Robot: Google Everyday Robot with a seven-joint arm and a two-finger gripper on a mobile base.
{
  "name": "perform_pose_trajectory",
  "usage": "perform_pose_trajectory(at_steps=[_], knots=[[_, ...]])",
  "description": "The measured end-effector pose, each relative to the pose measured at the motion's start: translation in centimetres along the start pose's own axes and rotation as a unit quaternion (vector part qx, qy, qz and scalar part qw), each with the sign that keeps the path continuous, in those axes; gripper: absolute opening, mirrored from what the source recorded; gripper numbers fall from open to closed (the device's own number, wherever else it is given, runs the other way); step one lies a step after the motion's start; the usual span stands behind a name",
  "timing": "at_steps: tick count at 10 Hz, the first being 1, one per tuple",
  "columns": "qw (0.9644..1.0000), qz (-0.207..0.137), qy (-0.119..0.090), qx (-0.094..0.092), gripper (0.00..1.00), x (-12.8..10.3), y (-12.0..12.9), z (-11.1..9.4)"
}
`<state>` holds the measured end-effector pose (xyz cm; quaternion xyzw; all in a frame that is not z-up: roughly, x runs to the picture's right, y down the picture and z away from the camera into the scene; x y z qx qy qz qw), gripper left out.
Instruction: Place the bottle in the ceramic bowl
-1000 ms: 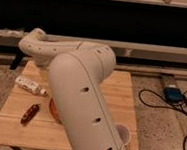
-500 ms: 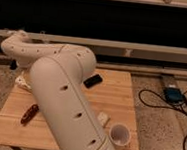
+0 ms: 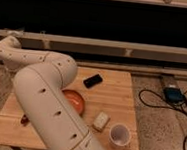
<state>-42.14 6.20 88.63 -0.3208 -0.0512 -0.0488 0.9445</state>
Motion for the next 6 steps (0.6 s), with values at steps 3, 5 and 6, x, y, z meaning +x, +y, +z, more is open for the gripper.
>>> perform_pose_trajectory(at_steps=[3,5,6], knots=[[0.9998,0.019,0.005,-0.004,0.80,1.3,-0.5,1.6],[0.9995,0.032,0.008,0.001,0.78,2.6,-0.9,2.1],[0.9994,0.035,0.008,0.001,0.70,2.7,-0.8,2.5]])
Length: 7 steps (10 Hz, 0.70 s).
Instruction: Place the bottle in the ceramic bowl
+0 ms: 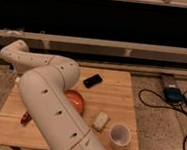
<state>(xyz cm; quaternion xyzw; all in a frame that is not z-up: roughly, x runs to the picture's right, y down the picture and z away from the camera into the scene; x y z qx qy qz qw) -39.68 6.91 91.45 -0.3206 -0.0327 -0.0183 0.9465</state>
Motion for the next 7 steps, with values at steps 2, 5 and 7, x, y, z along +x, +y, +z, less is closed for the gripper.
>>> perform_pose_trajectory(at_steps=[2,5,7], knots=[[1.0000,0.004,0.001,0.001,0.49,0.3,0.4,0.9],[1.0000,0.008,0.000,0.005,0.17,1.1,0.7,1.5],[0.9998,0.006,-0.005,0.021,0.01,2.0,0.9,0.0]])
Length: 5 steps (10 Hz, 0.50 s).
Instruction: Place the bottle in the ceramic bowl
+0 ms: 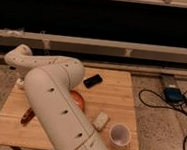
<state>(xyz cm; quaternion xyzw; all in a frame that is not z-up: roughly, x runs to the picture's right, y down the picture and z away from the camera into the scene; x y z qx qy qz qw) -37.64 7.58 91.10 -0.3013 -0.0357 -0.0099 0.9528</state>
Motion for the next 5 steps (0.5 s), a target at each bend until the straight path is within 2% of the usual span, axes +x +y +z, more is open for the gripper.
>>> perform_pose_trajectory(at_steps=[2,4,5], knots=[[0.9998,-0.002,-0.010,0.018,0.00,0.9,0.4,-2.8],[0.9986,-0.004,-0.024,0.047,0.00,2.6,1.4,-7.5],[0.9979,-0.005,-0.029,0.057,0.00,3.5,2.2,-9.0]])
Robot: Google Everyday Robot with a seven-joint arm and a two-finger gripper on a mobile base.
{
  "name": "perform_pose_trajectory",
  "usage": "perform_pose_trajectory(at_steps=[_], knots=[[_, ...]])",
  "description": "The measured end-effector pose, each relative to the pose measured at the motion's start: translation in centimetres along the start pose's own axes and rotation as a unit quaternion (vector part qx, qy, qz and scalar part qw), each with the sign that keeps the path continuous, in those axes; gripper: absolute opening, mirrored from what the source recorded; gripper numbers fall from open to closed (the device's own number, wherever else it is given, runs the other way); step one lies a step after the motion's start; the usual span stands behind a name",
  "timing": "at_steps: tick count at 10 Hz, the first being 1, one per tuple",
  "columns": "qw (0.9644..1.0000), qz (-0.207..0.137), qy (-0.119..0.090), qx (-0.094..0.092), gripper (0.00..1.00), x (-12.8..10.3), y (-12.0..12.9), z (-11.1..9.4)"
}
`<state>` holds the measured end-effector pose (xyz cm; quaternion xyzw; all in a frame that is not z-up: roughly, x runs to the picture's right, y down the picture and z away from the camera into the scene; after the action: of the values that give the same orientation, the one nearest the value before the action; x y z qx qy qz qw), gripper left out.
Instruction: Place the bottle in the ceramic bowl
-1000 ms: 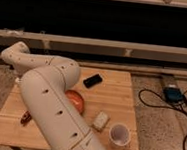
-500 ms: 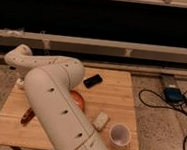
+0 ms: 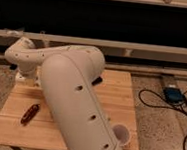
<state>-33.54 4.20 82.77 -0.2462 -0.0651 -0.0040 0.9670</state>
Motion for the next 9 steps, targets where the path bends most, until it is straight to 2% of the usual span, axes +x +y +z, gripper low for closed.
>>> perform_pose_trajectory(at_steps=[1,2,4,6,9], knots=[[0.9997,0.005,-0.002,0.026,0.00,3.2,1.6,-2.8],[0.9993,0.008,-0.001,0.037,0.00,4.8,2.8,-3.9],[0.9987,0.019,0.006,0.047,0.02,7.5,4.5,-4.8],[0.9981,0.043,0.011,0.042,0.19,10.1,5.4,-4.2],[0.9959,0.088,0.011,0.016,0.52,13.7,6.0,-0.6]])
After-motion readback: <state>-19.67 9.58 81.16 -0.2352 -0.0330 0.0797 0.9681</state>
